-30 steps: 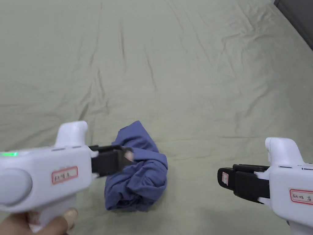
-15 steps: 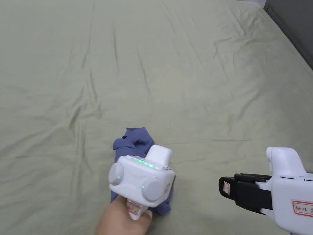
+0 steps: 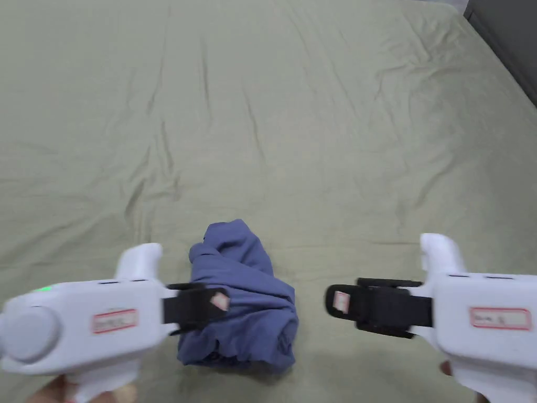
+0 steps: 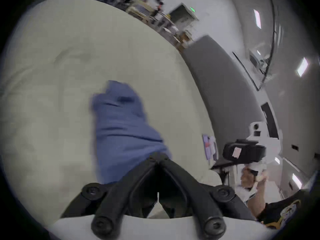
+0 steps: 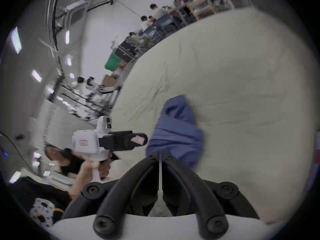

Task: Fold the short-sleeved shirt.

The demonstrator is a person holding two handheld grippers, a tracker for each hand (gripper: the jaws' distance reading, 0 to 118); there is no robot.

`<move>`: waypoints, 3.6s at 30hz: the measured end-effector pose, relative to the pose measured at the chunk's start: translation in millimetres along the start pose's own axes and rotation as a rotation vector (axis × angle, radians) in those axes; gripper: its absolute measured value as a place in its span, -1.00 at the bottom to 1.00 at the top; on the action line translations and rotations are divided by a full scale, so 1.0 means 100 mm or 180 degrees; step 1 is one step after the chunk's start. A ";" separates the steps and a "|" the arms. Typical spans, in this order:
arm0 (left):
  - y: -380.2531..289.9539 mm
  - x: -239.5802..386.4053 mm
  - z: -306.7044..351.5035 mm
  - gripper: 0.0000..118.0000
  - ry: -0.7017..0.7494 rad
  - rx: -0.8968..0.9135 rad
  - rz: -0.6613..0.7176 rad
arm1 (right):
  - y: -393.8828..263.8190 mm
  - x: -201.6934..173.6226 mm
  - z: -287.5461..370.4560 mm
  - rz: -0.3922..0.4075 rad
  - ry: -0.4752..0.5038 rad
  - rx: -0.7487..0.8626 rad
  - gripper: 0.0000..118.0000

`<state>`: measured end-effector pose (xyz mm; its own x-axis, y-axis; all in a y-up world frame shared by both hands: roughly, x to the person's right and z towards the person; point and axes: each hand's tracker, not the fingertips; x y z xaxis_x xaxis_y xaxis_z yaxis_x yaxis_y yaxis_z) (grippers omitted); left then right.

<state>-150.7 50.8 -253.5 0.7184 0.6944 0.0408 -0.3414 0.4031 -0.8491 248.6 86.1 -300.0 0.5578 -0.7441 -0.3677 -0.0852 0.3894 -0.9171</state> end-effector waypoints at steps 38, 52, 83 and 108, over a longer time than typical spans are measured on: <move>0.24 -1.19 0.31 -0.19 -0.0473 -0.0369 0.0797 | -0.03 0.42 -0.78 -0.0351 0.0800 -0.0008 -0.92; 0.77 -3.55 3.30 -0.19 0.1542 0.0070 0.1173 | -0.02 0.12 -0.40 -0.0353 0.0468 0.0297 -0.92; 2.12 1.68 2.21 -1.00 0.2888 0.2984 -0.2210 | 1.82 -1.48 1.49 0.1045 -0.2633 0.2411 -0.92; 1.57 2.52 1.56 -1.00 0.2283 0.3055 -0.1625 | 1.59 -2.16 1.16 0.1566 -0.2709 0.2685 -0.91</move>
<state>-117.3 381.9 -294.3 0.9549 -0.0138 -0.2967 -0.0154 0.9953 -0.0960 210.1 371.7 -348.9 0.9900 0.0299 -0.1381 -0.0602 0.9736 -0.2203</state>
